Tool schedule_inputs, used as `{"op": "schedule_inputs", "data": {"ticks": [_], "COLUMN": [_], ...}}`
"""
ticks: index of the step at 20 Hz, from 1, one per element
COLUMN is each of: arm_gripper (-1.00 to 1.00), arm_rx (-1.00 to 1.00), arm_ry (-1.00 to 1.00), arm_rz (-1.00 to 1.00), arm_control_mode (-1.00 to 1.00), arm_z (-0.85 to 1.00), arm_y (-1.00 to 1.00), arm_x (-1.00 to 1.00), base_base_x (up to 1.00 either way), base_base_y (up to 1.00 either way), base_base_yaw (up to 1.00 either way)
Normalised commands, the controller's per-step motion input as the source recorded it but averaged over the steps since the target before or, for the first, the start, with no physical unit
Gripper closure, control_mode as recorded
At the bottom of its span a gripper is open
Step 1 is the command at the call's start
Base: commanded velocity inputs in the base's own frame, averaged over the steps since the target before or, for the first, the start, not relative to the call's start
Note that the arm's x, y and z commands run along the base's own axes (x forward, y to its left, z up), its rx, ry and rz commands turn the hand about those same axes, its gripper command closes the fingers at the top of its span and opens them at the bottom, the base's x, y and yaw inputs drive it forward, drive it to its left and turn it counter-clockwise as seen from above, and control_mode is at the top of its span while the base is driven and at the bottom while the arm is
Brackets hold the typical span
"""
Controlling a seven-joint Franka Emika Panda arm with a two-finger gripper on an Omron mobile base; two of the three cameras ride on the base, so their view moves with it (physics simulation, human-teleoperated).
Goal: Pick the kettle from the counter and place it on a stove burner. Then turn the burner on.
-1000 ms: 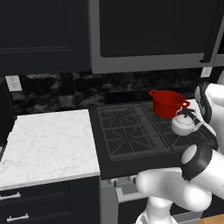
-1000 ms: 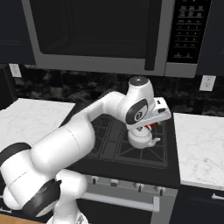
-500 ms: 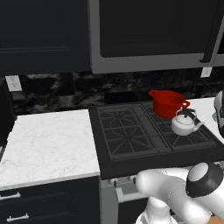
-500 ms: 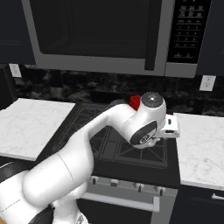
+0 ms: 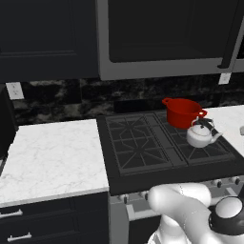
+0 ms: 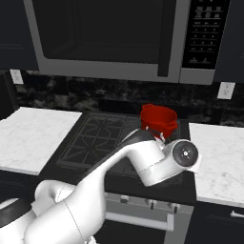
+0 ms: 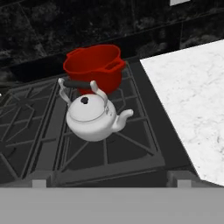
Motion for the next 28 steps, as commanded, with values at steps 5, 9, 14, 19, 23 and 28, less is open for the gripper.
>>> {"op": "schedule_inputs", "data": {"ticks": [5,9,14,19,23,28], "arm_gripper": [-1.00,-1.00,-1.00,-1.00,-1.00,-1.00], "arm_rx": [0.10,0.01,0.00,0.00,0.03,0.05], "arm_ry": [-0.23,-0.04,-0.01,-0.01,-0.01,-0.11], "arm_rz": [-0.02,0.00,0.00,0.00,0.00,0.02], "arm_control_mode": [-1.00,-1.00,-1.00,-1.00,-1.00,-1.00], "arm_z": [-0.49,-0.43,-0.30,-0.29,-0.22,-0.31], "arm_y": [0.08,0.12,0.03,-0.03,-0.10,-0.18], "arm_x": [-0.07,0.00,0.01,-0.08,-0.08,-0.14], "base_base_x": [0.00,0.00,0.00,0.00,0.00,0.00], "base_base_y": [0.00,0.00,0.00,0.00,0.00,0.00], "base_base_yaw": [0.00,0.00,0.00,0.00,0.00,0.00]}}
